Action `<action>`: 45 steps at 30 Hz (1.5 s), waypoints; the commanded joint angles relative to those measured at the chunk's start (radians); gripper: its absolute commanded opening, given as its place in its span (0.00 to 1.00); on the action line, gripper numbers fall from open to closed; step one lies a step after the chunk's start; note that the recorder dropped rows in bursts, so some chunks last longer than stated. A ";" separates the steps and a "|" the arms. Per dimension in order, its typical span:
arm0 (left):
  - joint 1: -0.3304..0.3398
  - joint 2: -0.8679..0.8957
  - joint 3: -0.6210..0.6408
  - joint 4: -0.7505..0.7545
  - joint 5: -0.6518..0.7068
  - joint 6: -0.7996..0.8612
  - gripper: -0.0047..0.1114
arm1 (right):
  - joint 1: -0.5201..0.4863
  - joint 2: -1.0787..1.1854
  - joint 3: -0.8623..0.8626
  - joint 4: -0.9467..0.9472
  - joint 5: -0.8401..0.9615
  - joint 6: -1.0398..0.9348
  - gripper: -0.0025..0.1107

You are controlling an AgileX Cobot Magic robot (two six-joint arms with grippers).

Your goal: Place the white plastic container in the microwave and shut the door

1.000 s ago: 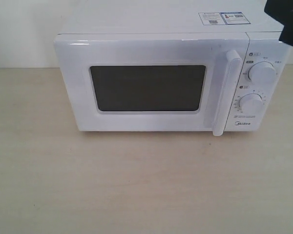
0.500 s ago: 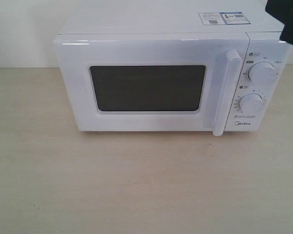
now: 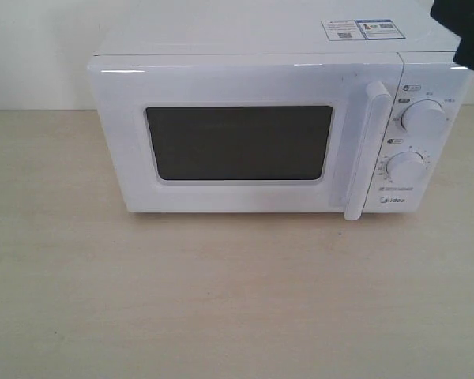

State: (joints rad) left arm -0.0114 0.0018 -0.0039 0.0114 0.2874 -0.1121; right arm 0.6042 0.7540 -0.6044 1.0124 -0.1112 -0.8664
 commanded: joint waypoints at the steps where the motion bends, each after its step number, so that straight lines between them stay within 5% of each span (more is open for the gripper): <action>1: 0.004 -0.002 0.004 0.007 0.004 -0.008 0.08 | -0.006 -0.005 0.006 0.002 -0.008 -0.003 0.02; 14: 0.004 -0.002 0.004 0.007 0.004 -0.008 0.08 | -0.036 -0.037 0.006 -0.002 -0.009 -0.024 0.02; 26: 0.004 -0.002 0.004 0.007 0.004 -0.008 0.08 | -0.536 -0.378 0.130 0.012 0.200 0.020 0.02; 31: 0.004 -0.002 0.004 0.007 0.004 -0.008 0.08 | -0.653 -0.528 0.229 0.014 0.201 0.043 0.02; 45: 0.004 -0.002 0.004 0.007 0.004 -0.008 0.08 | -0.655 -0.754 0.436 0.009 0.153 0.040 0.02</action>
State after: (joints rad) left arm -0.0114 0.0018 -0.0039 0.0114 0.2874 -0.1121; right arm -0.0457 0.0092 -0.1748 1.0279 0.0659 -0.8264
